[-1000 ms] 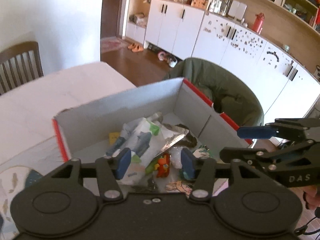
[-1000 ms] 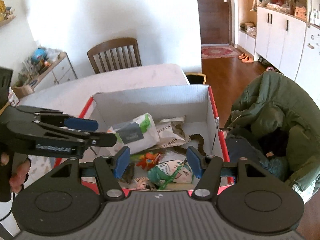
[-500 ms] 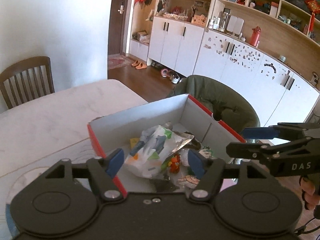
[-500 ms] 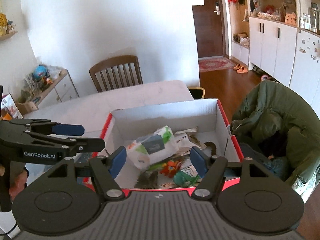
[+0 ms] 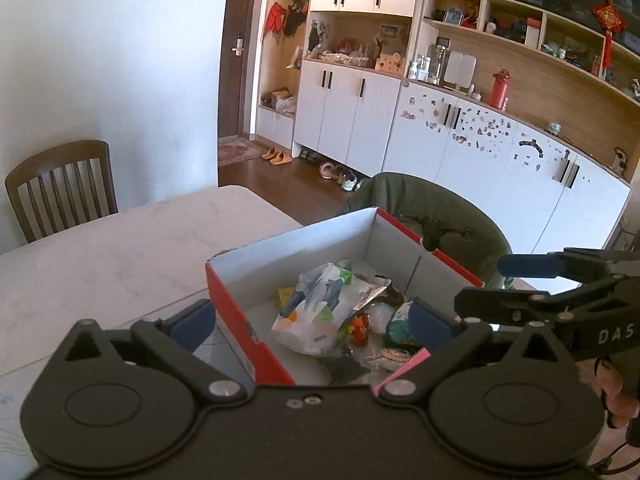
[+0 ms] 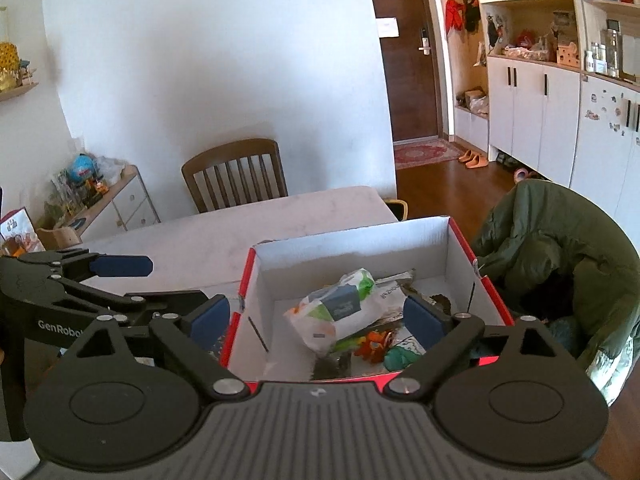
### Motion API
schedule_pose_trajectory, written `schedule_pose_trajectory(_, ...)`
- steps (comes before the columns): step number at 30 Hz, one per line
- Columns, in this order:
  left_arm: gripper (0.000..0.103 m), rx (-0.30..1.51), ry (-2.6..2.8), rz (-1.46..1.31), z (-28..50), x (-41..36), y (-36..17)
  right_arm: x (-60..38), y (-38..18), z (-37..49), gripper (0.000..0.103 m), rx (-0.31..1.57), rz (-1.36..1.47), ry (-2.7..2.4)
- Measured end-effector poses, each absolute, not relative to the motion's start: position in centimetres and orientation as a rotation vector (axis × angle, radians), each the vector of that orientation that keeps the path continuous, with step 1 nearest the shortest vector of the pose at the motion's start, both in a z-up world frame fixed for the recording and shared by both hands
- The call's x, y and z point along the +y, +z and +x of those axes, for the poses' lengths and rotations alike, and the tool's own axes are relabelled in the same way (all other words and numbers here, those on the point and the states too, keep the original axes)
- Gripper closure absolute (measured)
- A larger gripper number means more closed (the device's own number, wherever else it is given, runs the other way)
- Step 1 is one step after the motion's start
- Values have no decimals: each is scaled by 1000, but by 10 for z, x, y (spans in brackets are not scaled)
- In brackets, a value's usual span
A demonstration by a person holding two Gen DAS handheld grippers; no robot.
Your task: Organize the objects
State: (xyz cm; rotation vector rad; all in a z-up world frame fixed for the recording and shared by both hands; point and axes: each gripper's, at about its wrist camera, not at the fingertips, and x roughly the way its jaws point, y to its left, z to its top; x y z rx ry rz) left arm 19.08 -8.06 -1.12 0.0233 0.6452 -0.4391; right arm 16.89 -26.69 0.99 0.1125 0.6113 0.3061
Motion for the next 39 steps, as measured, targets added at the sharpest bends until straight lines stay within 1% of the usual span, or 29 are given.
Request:
schedule_pose_trajectory(10, 0, 624, -464, 48, 174, -63, -11, -248, 12, 145, 7, 582, 138, 262)
schedule_pose_trajectory(21, 0, 629, -486, 13, 166, -41, -15, -229, 10, 126, 7, 575, 151, 219)
schedule_pose_trajectory(39, 0, 629, -500, -9, 158, -25, -17, -216, 6, 118, 7, 591, 167, 188)
